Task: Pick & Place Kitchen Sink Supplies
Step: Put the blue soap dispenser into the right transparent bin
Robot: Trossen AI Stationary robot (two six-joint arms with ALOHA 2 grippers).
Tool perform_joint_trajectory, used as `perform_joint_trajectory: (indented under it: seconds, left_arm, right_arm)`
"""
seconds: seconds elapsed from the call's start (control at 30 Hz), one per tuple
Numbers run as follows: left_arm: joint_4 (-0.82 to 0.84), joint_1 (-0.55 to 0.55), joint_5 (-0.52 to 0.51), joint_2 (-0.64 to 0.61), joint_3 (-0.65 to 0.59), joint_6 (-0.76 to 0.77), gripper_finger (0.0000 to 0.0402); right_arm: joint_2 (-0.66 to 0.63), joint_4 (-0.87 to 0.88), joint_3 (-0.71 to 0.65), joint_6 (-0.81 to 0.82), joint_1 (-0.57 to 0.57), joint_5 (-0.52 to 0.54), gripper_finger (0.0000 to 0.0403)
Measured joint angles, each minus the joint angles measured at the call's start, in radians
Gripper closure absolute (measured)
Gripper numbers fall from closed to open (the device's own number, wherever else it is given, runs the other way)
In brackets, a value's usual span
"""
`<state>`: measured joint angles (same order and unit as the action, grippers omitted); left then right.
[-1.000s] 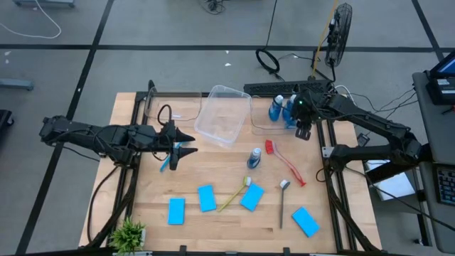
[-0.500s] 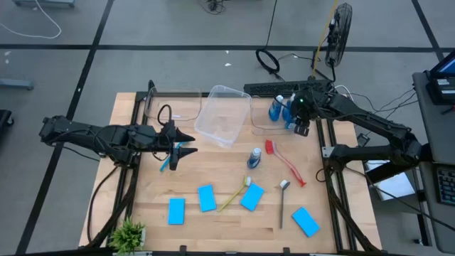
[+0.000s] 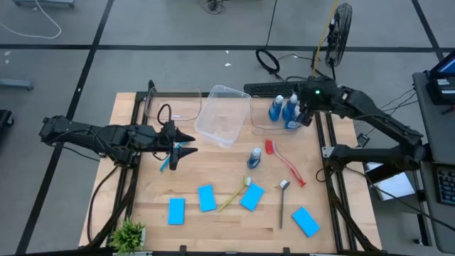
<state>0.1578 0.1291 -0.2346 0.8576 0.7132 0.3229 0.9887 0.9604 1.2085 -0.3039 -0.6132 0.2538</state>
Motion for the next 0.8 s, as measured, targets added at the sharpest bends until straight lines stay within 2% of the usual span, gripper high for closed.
perform_joint_trajectory:
  seconds: [0.1, 0.4, 0.5, 0.6, 0.8]
  left_arm:
    - [-0.009, 0.0, -0.002, 0.0, 0.0, 0.0, 0.0188]
    - [-0.076, 0.0, -0.003, 0.0, 0.0, 0.0, 0.0188]
    - [-0.092, 0.0, -0.003, 0.0, 0.0, 0.0, 0.0188]
    - [-0.094, 0.0, -0.003, 0.0, 0.0, 0.0, 0.0188]
    - [-0.115, 0.0, -0.003, 0.0, 0.0, -0.001, 0.0188]
  right_arm:
    - [-0.031, -0.011, 0.035, 0.072, 0.0, -0.084, 0.0222]
    - [-0.166, -0.137, 0.048, 0.298, 0.0, -0.585, 0.0222]
    - [-0.208, -0.158, 0.048, 0.373, 0.0, -0.704, 0.0222]
    - [-0.249, -0.157, 0.048, 0.427, 0.0, -0.756, 0.0222]
    - [-0.33, -0.115, 0.048, 0.517, 0.0, -0.754, 0.0222]
